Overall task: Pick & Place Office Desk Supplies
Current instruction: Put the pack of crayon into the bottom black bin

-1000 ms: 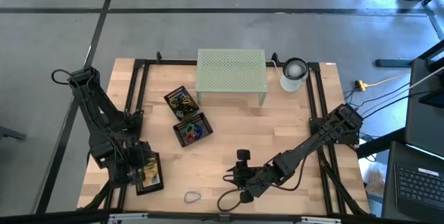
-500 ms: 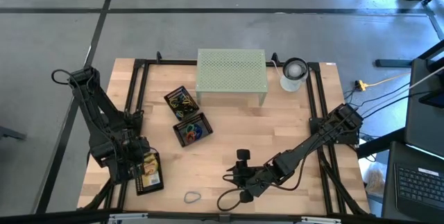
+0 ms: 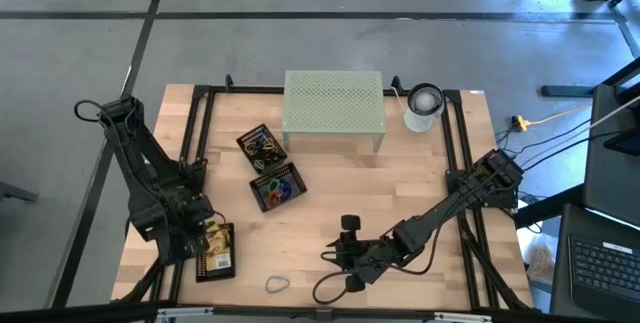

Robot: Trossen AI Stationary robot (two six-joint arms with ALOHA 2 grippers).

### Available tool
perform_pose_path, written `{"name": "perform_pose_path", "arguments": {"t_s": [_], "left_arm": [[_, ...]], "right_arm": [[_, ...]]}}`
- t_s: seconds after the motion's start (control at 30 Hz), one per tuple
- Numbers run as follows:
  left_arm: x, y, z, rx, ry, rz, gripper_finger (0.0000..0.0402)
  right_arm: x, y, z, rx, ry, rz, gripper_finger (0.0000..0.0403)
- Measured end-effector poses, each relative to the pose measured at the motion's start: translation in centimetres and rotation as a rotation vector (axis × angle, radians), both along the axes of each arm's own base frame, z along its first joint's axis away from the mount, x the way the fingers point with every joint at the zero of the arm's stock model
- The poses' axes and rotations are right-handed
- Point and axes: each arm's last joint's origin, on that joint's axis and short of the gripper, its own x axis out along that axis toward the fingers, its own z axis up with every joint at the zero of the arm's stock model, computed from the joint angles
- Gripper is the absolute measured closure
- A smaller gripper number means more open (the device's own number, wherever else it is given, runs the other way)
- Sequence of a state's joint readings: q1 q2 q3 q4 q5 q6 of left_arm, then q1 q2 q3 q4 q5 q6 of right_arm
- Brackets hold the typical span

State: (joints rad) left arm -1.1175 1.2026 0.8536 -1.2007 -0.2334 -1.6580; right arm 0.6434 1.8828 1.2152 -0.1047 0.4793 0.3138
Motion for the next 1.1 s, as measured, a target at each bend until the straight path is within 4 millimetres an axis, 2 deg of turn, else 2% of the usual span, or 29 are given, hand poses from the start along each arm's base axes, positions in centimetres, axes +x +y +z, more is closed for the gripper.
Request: {"name": "perform_pose_path", "arguments": {"t_s": [0.2,0.47,0.87,1.1], "left_arm": [[-0.2,0.9,0.1,0.119,-0.029,0.007,0.0287],[0.4,-0.1,0.1,0.041,-0.127,-0.02,0.0287],[0.4,-0.1,0.0,-0.005,-0.062,0.032,0.0287],[0.6,0.0,0.1,0.039,-0.12,-0.01,0.0287]], "right_arm": [[0.0,-0.1,0.0,0.0,0.0,-0.002,0.0238],[0.0,-0.1,0.0,0.0,0.0,-0.001,0.0238],[0.1,-0.1,0.0,-0.01,0.0,0.004,0.0238],[0.2,-0.4,0.0,-0.043,-0.021,-0.034,0.0238]]}}
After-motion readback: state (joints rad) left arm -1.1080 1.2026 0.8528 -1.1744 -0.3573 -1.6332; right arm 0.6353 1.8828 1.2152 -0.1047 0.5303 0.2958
